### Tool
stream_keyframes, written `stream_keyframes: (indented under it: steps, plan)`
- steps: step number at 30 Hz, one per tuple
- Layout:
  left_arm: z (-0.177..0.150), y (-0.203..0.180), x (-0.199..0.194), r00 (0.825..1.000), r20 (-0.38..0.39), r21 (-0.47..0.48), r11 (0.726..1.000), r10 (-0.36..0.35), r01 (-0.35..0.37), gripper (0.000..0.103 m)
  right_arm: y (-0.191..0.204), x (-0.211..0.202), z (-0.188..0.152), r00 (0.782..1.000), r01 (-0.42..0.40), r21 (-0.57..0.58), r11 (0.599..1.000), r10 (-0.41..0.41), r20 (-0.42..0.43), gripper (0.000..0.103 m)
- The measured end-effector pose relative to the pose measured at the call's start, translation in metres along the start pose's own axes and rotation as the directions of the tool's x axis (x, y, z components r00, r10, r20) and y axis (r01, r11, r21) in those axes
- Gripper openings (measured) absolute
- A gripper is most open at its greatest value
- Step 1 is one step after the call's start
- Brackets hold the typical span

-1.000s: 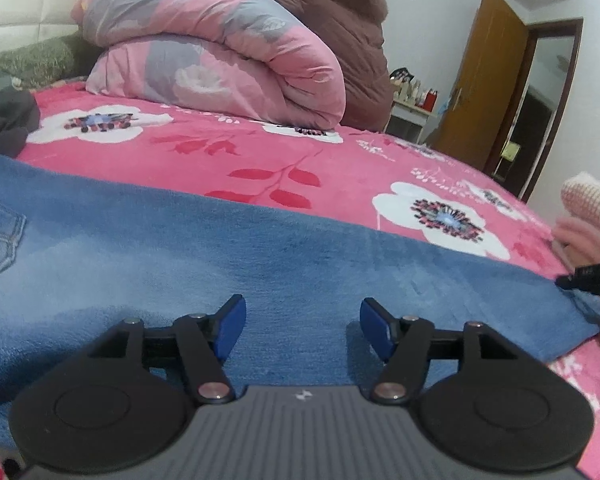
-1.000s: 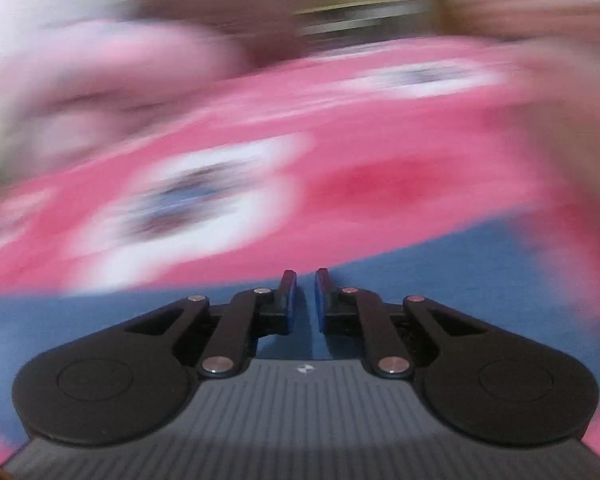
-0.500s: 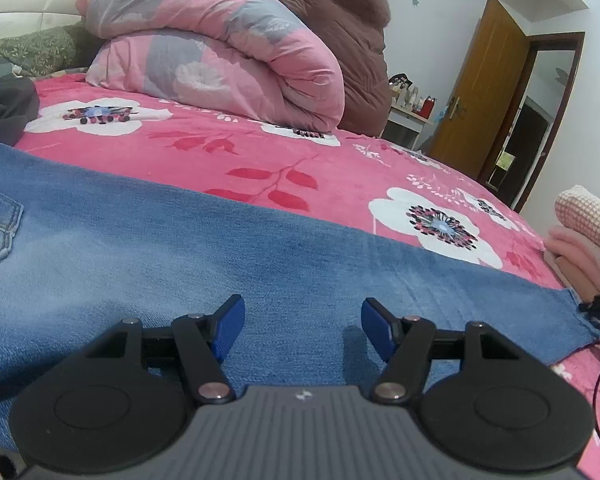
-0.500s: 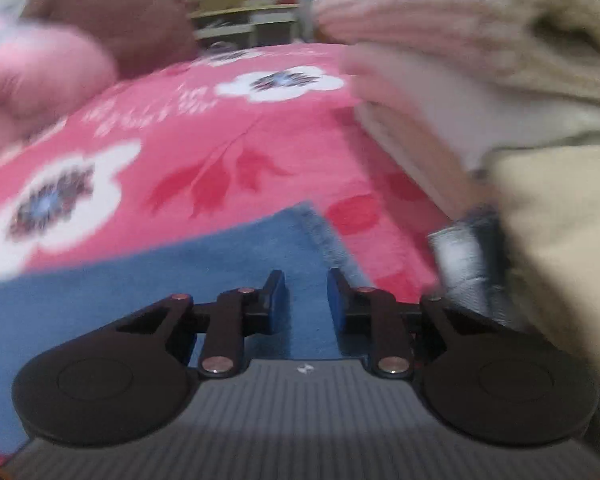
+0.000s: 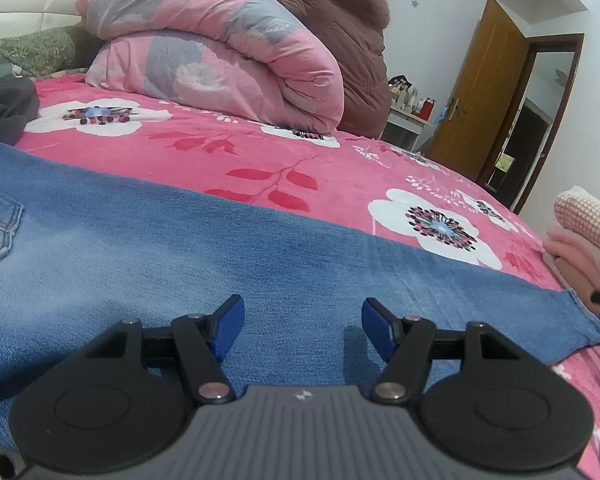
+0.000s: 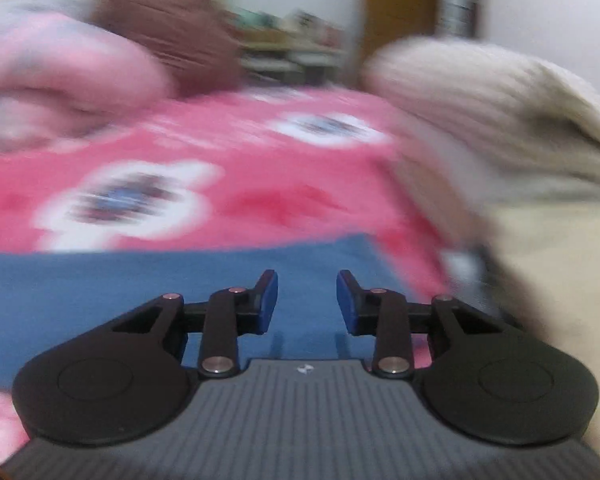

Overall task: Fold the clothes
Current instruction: 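Withdraw both open grippers from the flattened jeans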

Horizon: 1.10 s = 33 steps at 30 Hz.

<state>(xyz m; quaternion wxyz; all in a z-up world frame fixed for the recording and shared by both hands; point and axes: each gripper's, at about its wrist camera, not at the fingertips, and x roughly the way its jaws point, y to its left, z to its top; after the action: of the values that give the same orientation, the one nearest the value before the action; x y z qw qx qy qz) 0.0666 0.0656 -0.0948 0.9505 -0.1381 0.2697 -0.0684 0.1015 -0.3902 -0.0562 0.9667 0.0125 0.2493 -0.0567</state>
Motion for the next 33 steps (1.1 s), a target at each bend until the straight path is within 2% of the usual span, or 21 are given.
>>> stream_keyframes:
  steps: [2,4,7,9,11,13,14,15,17,18,20,22,24,25,29,33]
  plan:
    - [0.001,0.000,0.000,1.000,-0.006,0.003,1.000,0.000,0.000,0.067,0.023,-0.008,-0.006,0.994,-0.106,-0.042,0.994,0.106,0.011,0.042]
    - [0.004,-0.001,-0.001,1.000,-0.022,0.009,1.000,0.000,0.000,0.067,0.035,0.003,-0.017,0.988,-0.146,-0.069,0.987,0.142,-0.058,0.052]
    - [0.008,-0.003,-0.013,0.999,-0.046,0.050,0.999,0.017,-0.014,0.067,0.030,0.016,-0.038,0.980,-0.134,-0.029,0.991,0.128,-0.153,0.056]
    - [0.009,0.000,-0.030,1.000,-0.030,0.055,0.998,0.010,-0.008,0.067,0.027,0.000,-0.034,0.975,-0.103,-0.013,0.995,0.098,-0.202,0.061]
    - [0.011,0.003,-0.044,1.000,0.005,0.061,0.998,0.001,-0.002,0.068,0.024,-0.014,-0.029,0.969,-0.069,-0.016,0.997,0.063,-0.239,0.061]
    - [0.016,0.004,-0.052,0.999,0.040,0.076,0.997,0.006,-0.009,0.070,0.035,-0.027,-0.019,0.980,-0.080,-0.032,0.996,0.073,-0.184,0.061]
    - [0.017,0.004,-0.050,0.999,0.033,0.079,0.997,0.019,-0.022,0.071,0.042,-0.032,-0.014,0.984,-0.089,-0.038,0.995,0.082,-0.155,0.062]
    - [0.018,0.004,-0.047,0.999,0.012,0.080,0.996,0.035,-0.036,0.075,0.052,-0.032,-0.007,0.985,-0.130,-0.024,0.991,0.127,-0.118,0.064]
    - [0.013,0.005,-0.034,0.995,-0.072,0.101,0.993,0.066,-0.059,0.077,0.080,-0.030,0.000,0.978,-0.204,-0.023,0.979,0.202,-0.060,0.075]
    - [0.008,0.002,-0.031,0.993,-0.087,0.129,0.989,0.085,-0.074,0.076,0.095,-0.028,0.004,0.972,-0.232,-0.040,0.972,0.230,-0.040,0.079]
    - [-0.005,-0.006,-0.032,0.989,-0.071,0.206,0.972,0.127,-0.111,0.077,0.121,-0.017,-0.006,0.960,-0.280,-0.086,0.956,0.278,-0.035,0.089]
    - [-0.011,-0.013,-0.036,0.987,-0.064,0.239,0.963,0.147,-0.128,0.080,0.143,0.002,-0.030,0.954,-0.286,-0.143,0.947,0.268,-0.133,0.096]
    - [-0.014,-0.014,-0.041,0.988,-0.057,0.243,0.962,0.144,-0.126,0.084,0.149,0.002,-0.054,0.966,-0.244,-0.178,0.953,0.221,-0.136,0.097]
    - [-0.015,-0.014,-0.042,0.989,-0.056,0.243,0.962,0.139,-0.122,0.084,0.148,-0.008,-0.055,0.970,-0.230,-0.186,0.955,0.210,-0.121,0.101]
    - [-0.020,-0.014,-0.044,0.990,-0.034,0.238,0.964,0.135,-0.123,0.087,0.131,-0.026,-0.071,0.955,-0.279,-0.137,0.950,0.259,-0.147,0.102]
    - [-0.021,-0.013,-0.048,0.993,0.000,0.208,0.971,0.118,-0.116,0.087,0.115,-0.036,-0.079,0.949,-0.309,-0.050,0.950,0.304,-0.086,0.102]
